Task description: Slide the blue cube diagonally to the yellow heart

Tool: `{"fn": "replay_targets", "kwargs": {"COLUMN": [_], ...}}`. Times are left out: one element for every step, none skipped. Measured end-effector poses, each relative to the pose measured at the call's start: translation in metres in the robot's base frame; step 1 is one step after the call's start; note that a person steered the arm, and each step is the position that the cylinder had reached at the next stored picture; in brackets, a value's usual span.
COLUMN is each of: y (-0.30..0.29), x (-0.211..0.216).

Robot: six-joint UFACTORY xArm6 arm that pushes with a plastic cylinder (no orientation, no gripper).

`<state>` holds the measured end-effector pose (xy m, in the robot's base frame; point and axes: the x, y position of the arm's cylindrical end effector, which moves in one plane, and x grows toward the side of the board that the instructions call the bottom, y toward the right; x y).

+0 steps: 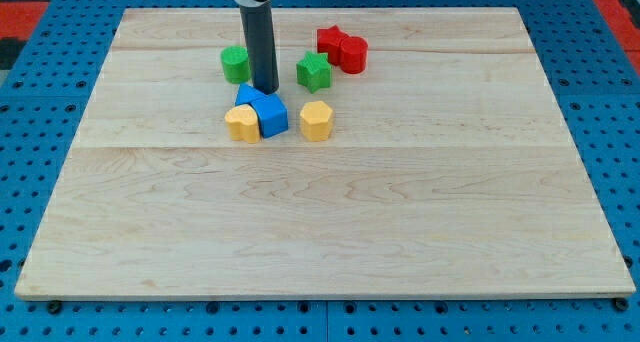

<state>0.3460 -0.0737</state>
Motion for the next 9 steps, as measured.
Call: {"fn": "replay_targets", "kwargs": {"y": [-0.013,-0.054,-0.062,-0.046,-0.024,-0.014,-0.044,-0.039,-0.011], "x": [-0.015,-0.02,-0.007,0.026,0.037,0.036,0.014,-0.003,0.011]}}
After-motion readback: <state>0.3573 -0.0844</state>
